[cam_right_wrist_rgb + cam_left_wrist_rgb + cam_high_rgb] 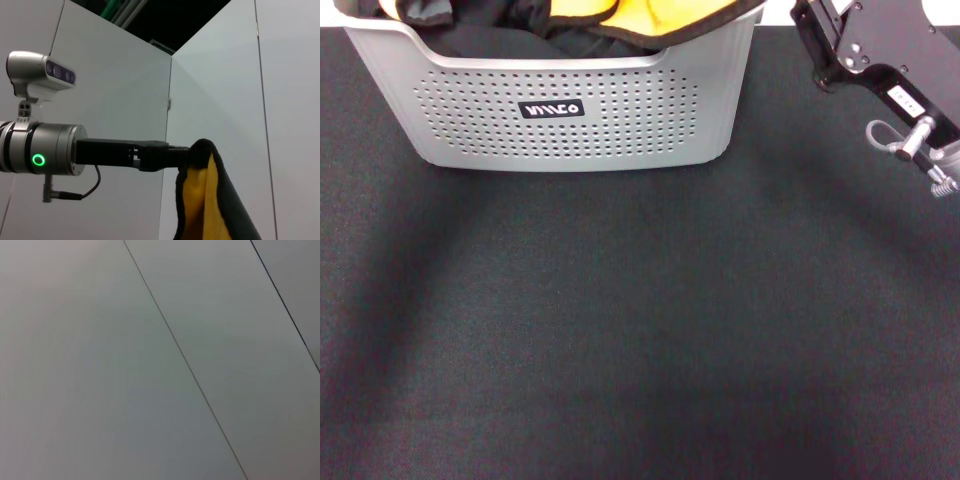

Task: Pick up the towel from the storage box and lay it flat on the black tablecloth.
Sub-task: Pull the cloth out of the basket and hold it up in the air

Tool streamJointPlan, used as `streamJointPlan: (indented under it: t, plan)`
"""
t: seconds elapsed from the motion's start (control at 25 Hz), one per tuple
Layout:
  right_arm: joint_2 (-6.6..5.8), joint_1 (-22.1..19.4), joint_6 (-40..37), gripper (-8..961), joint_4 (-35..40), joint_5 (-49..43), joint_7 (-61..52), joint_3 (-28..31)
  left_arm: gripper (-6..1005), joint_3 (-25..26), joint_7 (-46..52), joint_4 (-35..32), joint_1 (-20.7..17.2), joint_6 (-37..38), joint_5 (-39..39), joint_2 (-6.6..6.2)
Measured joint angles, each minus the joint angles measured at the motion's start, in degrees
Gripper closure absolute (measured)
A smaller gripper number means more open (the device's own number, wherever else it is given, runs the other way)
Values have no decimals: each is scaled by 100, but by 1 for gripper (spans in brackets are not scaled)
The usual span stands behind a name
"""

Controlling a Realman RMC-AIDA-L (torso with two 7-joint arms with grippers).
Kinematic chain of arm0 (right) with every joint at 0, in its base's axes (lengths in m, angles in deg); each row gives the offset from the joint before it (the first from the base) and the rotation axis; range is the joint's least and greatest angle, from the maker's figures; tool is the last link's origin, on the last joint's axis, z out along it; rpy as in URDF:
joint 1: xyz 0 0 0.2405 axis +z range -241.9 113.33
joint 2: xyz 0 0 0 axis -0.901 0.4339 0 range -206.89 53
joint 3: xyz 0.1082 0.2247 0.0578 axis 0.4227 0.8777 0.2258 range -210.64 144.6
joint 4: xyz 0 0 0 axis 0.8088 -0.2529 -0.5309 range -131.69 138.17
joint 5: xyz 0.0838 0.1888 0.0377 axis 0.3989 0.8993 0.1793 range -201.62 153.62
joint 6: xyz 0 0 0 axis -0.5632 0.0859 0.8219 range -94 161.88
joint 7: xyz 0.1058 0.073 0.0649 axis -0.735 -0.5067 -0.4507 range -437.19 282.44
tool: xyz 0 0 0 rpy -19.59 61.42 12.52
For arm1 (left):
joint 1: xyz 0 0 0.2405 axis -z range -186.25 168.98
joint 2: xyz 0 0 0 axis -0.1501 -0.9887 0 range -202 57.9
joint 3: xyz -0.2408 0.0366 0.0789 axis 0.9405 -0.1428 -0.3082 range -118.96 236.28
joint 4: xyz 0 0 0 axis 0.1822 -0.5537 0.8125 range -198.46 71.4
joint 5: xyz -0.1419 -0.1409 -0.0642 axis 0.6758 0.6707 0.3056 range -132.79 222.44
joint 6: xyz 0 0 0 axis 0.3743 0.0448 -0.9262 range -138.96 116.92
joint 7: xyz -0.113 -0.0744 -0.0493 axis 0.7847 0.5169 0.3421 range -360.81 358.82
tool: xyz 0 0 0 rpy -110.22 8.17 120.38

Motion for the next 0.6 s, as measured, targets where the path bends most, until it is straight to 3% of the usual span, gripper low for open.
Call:
streamJointPlan:
  t: [0.2, 0.4, 0.6]
  plan:
    - [-12, -18, -96, 875, -4, -12, 22, -11, 995, -4, 0, 1, -60, 0, 17, 0]
    - [-5, -40, -183, 942, -4, -19, 70, -18, 993, -38, 0, 1, -209, 0, 17, 0]
    - [-21, -241, -266, 940, 174, -26, 117, -15, 992, -168, -95, 294, -659, 1, 308, 5]
